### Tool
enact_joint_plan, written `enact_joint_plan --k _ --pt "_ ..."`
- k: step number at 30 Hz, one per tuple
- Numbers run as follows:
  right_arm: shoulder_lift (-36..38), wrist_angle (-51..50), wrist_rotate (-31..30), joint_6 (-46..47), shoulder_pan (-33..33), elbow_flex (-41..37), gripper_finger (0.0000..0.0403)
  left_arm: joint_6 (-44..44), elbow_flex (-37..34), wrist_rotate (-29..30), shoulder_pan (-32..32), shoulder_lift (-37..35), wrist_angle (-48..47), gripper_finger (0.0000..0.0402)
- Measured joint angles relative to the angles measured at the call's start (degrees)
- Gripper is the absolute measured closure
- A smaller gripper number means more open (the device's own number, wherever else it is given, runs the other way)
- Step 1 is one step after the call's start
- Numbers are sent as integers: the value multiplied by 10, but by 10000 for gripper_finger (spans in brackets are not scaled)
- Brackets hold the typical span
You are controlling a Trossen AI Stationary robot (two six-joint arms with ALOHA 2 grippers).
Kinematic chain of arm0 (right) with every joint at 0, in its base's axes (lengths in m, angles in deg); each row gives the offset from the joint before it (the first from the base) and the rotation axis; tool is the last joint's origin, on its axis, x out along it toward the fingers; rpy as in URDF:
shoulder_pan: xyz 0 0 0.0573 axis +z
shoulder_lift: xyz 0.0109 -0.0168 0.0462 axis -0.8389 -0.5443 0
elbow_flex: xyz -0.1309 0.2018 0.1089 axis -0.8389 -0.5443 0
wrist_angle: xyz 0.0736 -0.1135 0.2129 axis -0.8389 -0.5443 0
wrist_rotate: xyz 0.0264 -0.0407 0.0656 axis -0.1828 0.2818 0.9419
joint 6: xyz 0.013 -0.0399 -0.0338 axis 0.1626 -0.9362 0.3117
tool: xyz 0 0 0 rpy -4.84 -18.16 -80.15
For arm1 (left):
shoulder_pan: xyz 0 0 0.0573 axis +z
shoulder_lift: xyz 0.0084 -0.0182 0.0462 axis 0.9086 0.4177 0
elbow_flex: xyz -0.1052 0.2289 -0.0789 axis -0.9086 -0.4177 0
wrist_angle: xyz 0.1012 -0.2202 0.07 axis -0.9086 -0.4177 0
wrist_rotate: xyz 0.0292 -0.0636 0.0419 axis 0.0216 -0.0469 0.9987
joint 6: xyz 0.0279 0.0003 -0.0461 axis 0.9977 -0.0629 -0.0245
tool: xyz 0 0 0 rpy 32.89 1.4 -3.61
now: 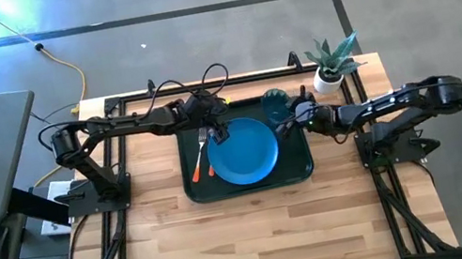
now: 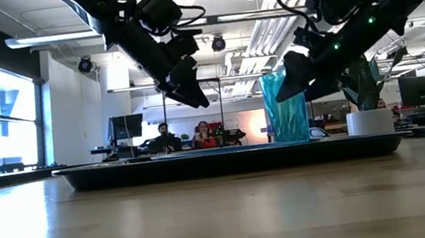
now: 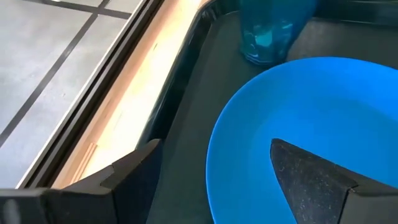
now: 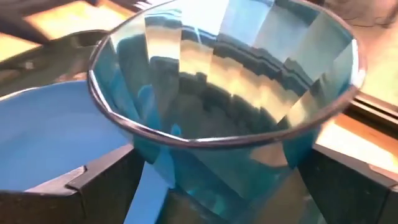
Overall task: Pick and place plate/cup/fork/spoon on tray
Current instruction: Put the blue cup on the black tray, then return to Home Position
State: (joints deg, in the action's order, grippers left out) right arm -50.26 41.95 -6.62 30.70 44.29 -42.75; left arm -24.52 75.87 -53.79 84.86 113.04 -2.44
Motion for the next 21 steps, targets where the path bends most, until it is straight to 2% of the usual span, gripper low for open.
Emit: enact_joint_plan --k 5,8,13,16,21 --pt "8 -43 10 12 0 0 3 -2 0 0 0 0 -3 112" --pt "14 -83 -19 28 0 0 3 -2 0 2 0 0 -14 112" --pt "65 -154 -22 56 0 0 4 -10 0 37 3 0 -31 112" --pt "112 -181 24 66 0 0 4 -10 0 51 7 0 -36 112" --pt "181 -206 138 39 0 0 4 -1 0 52 7 -3 -37 112"
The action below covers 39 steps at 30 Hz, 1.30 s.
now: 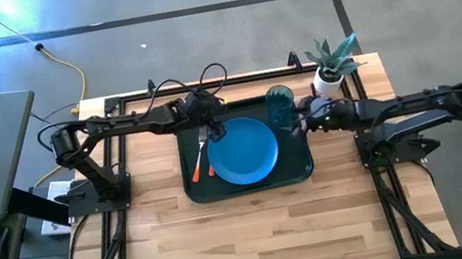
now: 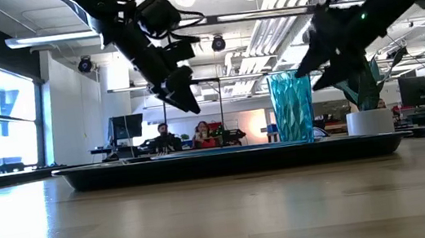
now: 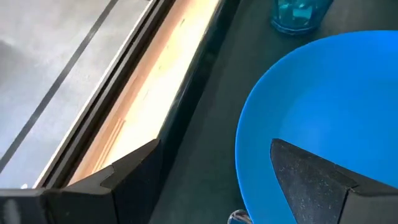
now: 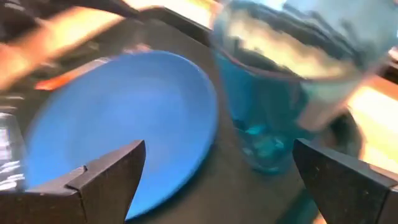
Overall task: Pick and place plate/cup/fork/spoon on tray
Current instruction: Return to Home Position
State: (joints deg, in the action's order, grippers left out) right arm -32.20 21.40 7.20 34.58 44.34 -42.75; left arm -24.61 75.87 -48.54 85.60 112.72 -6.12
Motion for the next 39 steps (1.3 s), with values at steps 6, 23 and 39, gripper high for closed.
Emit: enact_joint_plan --k 6,23,39 --pt "92 20 16 -38 0 0 5 10 -19 -7 5 -64 30 113" --pt "141 -19 231 -243 -2 92 388 5 -325 -171 46 -319 492 309" --pt "229 447 567 -150 -56 -131 400 -11 -527 -211 8 -414 718 400"
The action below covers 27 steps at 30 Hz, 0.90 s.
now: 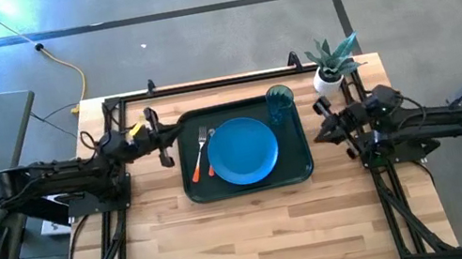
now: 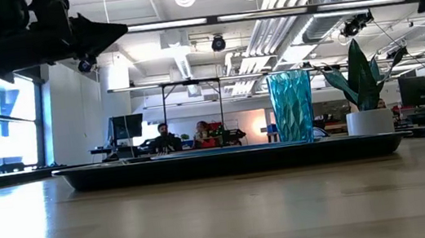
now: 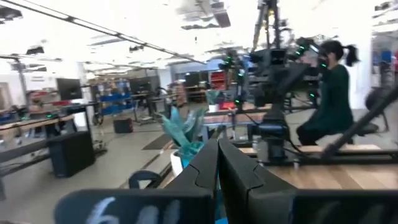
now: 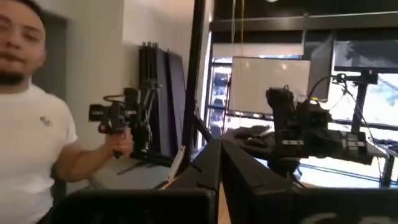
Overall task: Pick and place plate/cup/fork/spoon on tray
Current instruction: Return to Home Position
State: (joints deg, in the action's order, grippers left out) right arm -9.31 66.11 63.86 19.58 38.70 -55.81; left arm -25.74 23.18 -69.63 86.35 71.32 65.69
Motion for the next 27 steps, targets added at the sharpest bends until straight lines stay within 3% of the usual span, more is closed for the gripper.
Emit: enact_joint_plan --k 5,11,15,21,27 --pt "30 -3 -13 73 -43 -33 400 -3 0 -4 -3 -17 -6 396" --pt "128 -53 14 201 -48 -56 402 -31 -48 -1 0 -125 -59 401" --pt "183 -129 -48 189 -10 -72 403 -47 -72 34 -2 -206 -108 401" --pt "188 -144 -218 144 98 -101 403 -48 -75 35 -26 -278 -156 401" --pt "181 -147 -211 89 190 -111 403 -57 -75 56 -47 -343 -164 401"
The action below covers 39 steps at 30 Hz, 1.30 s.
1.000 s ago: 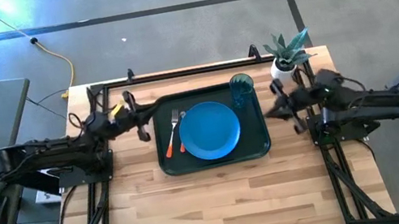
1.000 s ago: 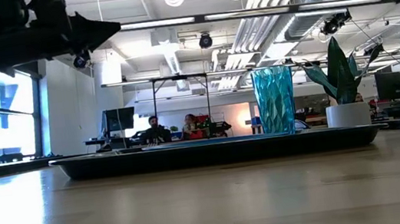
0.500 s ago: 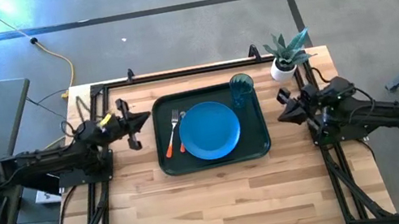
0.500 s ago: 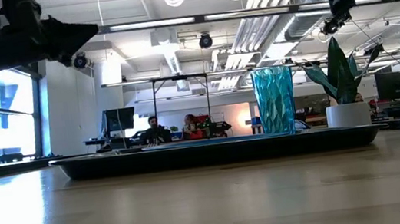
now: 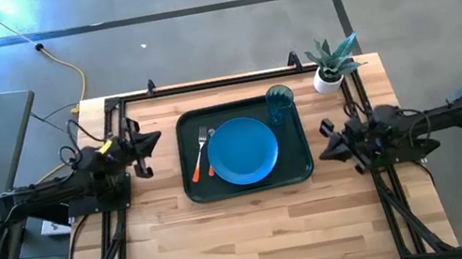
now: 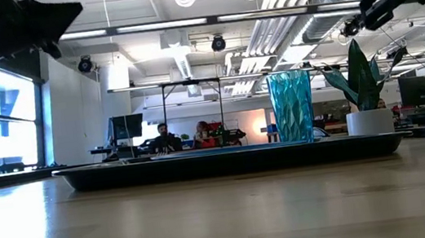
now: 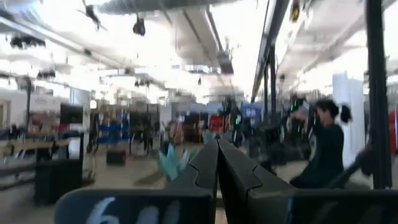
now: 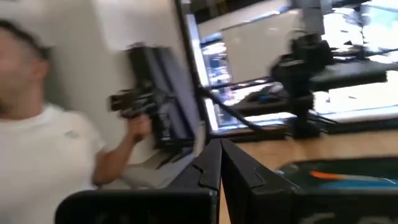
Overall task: Pick and place plate/cup/fork/spoon on tray
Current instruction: Return to Home Position
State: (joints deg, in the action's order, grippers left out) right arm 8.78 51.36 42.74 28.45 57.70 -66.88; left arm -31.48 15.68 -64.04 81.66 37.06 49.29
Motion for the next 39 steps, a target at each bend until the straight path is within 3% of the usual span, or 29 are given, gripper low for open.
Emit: enact_joint_plan --k 6,11,17,23,30,36,39 --pt "62 -75 33 -22 29 18 403 14 0 22 -7 -107 -102 401" --pt "154 -178 -7 -44 29 20 403 44 0 78 -7 -192 -231 401" --pt "153 -174 -37 -74 28 10 403 63 1 86 -7 -195 -249 401" --pt "148 -158 -59 -72 27 -7 403 73 0 40 -7 -192 -267 401" --pt "149 -166 -58 -143 27 -7 403 94 1 30 -7 -189 -320 401" --pt "148 -185 -146 -175 27 -7 403 84 1 11 -8 -189 -357 401" --pt "148 -190 -161 -180 27 -7 403 83 1 14 -8 -189 -390 401"
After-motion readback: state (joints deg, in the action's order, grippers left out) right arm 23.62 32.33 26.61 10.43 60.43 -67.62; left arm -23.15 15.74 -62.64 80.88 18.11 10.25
